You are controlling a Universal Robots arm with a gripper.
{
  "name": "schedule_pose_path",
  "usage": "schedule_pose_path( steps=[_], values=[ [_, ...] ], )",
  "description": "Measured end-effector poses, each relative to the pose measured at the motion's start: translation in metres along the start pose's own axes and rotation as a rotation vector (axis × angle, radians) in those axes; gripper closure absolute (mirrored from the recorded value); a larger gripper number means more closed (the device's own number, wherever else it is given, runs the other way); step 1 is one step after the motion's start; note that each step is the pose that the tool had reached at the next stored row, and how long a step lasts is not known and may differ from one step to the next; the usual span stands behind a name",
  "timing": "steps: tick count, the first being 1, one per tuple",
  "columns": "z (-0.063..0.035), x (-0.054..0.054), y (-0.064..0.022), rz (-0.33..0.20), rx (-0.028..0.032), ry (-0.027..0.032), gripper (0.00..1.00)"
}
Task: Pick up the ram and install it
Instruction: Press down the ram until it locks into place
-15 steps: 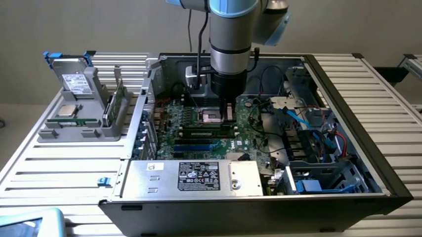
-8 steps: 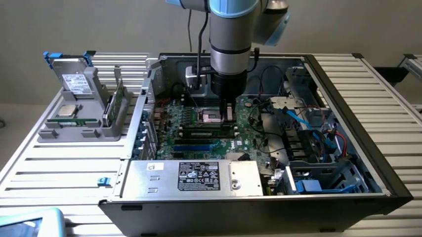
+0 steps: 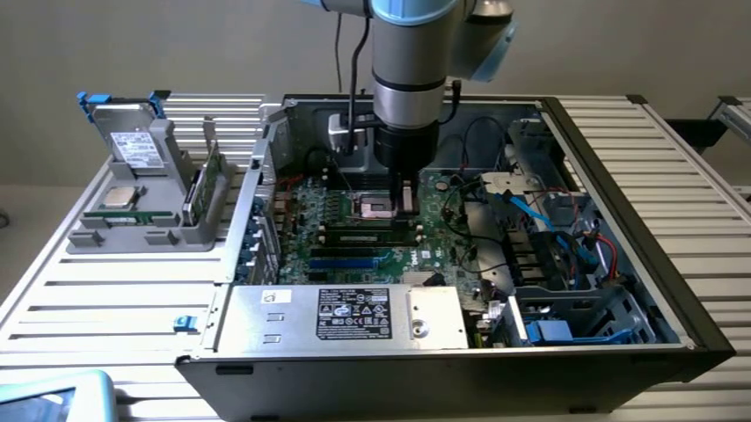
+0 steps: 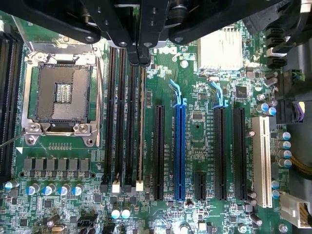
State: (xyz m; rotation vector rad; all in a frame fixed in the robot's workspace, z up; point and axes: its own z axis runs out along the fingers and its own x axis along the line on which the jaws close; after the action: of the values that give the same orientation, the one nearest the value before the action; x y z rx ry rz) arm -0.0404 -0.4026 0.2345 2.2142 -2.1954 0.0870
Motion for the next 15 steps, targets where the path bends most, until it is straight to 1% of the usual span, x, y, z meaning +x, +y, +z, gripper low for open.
schedule_pose_path(
  steps=[2, 9, 11, 15],
  values=[
    [-0.0008, 0.000, 0.0066, 0.000, -0.0002, -0.0001, 0.89],
    [-0.0016, 0.000, 0.0370, 0.000, -0.0002, 0.0002, 0.89],
    [-0.0015, 0.000, 0.0412, 0.000, -0.0002, 0.0001, 0.89],
    [-0.0004, 0.000, 0.0443, 0.001, -0.0003, 0.0001, 0.89]
  ],
)
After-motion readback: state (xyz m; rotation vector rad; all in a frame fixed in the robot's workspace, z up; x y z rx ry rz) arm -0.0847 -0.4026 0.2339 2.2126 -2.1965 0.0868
